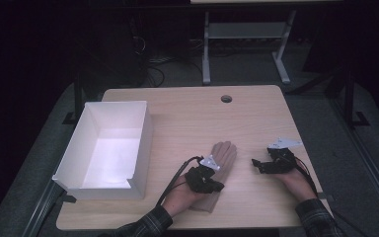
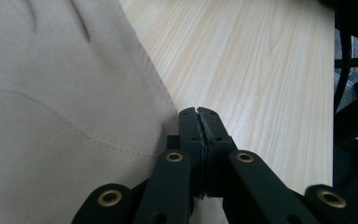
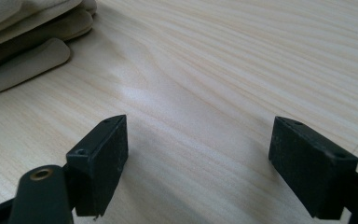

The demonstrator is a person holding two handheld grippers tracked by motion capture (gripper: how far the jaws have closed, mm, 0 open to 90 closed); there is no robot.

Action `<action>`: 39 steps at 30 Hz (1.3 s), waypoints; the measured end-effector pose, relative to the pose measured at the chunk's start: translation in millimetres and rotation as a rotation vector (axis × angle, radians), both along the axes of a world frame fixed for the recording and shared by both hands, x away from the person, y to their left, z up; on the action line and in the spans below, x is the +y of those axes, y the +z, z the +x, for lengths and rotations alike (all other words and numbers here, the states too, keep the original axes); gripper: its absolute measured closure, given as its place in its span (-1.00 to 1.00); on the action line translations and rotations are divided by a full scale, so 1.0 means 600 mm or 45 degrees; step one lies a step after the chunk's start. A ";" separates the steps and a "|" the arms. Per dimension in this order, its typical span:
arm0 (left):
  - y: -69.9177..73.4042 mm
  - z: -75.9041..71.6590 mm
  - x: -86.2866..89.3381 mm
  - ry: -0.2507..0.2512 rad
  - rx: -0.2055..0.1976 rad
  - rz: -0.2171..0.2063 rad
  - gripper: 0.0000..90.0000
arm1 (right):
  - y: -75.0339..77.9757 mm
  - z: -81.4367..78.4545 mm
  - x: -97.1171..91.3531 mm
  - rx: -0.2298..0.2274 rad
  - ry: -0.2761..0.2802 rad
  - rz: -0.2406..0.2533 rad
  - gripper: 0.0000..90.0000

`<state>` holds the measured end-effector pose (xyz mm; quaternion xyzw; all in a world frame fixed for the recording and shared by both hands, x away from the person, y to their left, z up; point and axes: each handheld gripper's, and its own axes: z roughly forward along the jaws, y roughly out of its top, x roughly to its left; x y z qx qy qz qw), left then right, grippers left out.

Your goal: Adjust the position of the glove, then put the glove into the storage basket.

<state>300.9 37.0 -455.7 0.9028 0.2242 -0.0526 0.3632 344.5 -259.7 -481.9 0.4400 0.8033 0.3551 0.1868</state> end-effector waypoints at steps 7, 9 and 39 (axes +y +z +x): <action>0.005 0.001 0.030 0.039 -0.022 0.025 0.98 | -0.001 0.002 -0.001 0.007 0.012 0.003 -0.60; 0.007 0.002 0.041 0.053 -0.027 0.033 0.98 | -0.001 0.002 -0.001 0.015 0.015 0.009 -0.61; 0.047 0.055 0.044 0.097 -0.204 0.070 -0.50 | -0.001 0.002 0.001 0.025 0.029 0.017 -0.62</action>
